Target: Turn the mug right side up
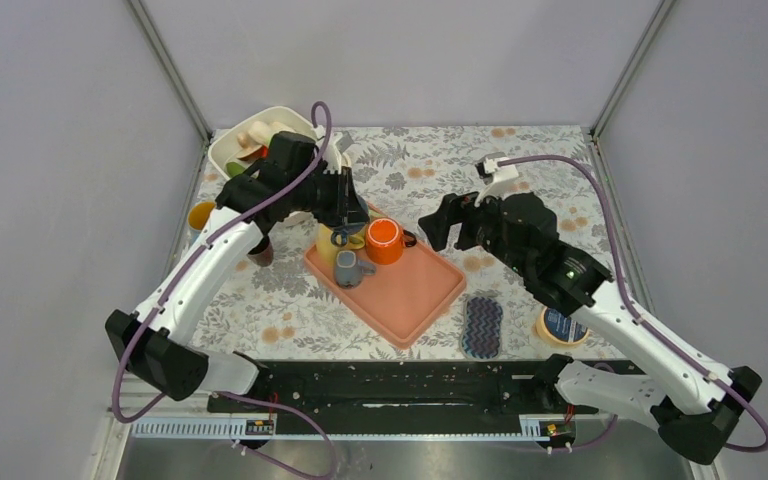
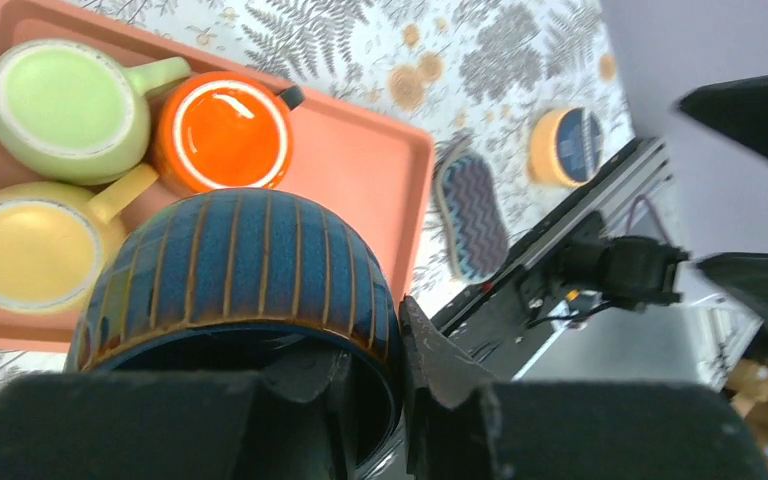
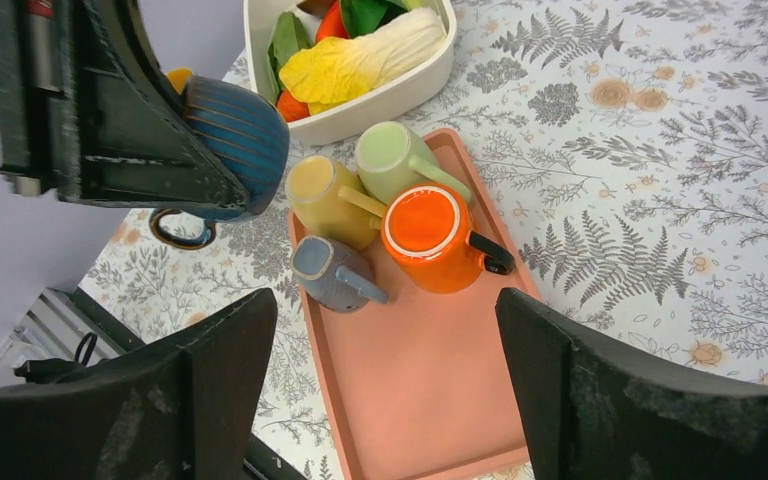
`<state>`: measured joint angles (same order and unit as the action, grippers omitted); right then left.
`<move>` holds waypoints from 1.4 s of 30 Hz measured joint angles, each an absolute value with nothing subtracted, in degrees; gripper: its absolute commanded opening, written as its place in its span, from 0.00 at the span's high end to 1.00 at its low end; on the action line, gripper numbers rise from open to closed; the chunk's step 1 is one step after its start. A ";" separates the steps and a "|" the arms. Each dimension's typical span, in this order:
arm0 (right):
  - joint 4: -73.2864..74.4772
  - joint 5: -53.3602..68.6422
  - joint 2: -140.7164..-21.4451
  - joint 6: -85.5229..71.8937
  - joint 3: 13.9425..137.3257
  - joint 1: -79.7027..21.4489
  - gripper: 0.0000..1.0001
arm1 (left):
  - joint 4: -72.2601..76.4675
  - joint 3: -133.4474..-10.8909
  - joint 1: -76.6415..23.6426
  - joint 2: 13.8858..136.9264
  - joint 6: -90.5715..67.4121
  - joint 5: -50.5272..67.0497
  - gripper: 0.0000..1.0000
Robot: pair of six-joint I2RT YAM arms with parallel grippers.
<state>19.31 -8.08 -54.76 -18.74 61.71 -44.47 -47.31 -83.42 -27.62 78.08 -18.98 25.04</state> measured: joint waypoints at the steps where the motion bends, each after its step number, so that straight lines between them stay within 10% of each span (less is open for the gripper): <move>1: 18.81 -8.03 -56.12 -18.76 61.89 -44.47 0.10 | -46.54 -83.42 -27.46 77.93 -21.02 25.06 1.00; 20: 16.23 -6.55 -59.51 -18.61 62.17 -44.51 0.06 | -40.60 -80.18 -26.68 71.11 -32.75 24.84 1.00; 28: 18.55 -8.16 -55.55 -16.14 59.66 -44.51 0.04 | -60.53 -83.74 -20.97 75.57 1.63 24.64 1.00; 42: 19.64 -8.34 -55.35 -14.63 56.97 -44.51 0.03 | -64.75 -48.21 -20.32 68.84 36.25 15.73 0.99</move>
